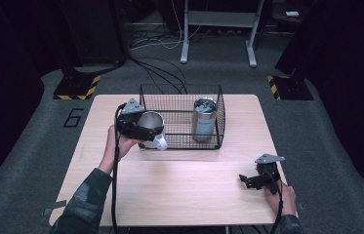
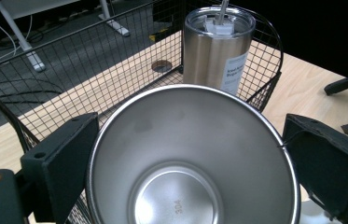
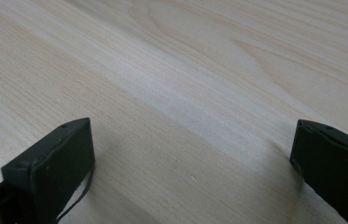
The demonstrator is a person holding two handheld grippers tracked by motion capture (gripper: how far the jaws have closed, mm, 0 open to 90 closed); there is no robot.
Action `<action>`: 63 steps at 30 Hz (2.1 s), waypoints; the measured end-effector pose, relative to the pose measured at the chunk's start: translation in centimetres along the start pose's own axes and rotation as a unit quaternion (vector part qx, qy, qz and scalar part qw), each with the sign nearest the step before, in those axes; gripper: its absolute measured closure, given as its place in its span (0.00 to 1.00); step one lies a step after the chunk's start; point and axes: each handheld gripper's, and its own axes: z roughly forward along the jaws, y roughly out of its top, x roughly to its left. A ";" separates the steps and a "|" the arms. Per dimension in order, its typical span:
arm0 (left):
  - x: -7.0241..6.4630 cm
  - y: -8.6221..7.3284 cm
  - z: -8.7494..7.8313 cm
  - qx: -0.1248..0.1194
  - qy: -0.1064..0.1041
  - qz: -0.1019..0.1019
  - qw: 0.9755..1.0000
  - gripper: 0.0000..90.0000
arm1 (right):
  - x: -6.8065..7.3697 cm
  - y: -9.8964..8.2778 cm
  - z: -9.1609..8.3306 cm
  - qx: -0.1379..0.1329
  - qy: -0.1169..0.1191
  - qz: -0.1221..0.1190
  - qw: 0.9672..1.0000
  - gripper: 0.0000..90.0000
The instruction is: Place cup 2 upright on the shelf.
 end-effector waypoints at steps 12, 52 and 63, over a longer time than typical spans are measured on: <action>0.9 1.5 1.4 0.002 0.021 0.001 1.000 0.07 | 0.0 0.0 0.0 0.000 0.000 0.000 1.000 0.00; 3.0 4.1 6.4 0.001 0.069 -0.043 0.997 0.07 | 0.0 0.0 0.0 0.000 0.001 0.000 1.000 0.00; 3.2 3.9 8.0 0.012 0.084 -0.055 0.995 0.07 | 0.0 0.0 0.0 0.000 0.001 -0.001 1.000 0.00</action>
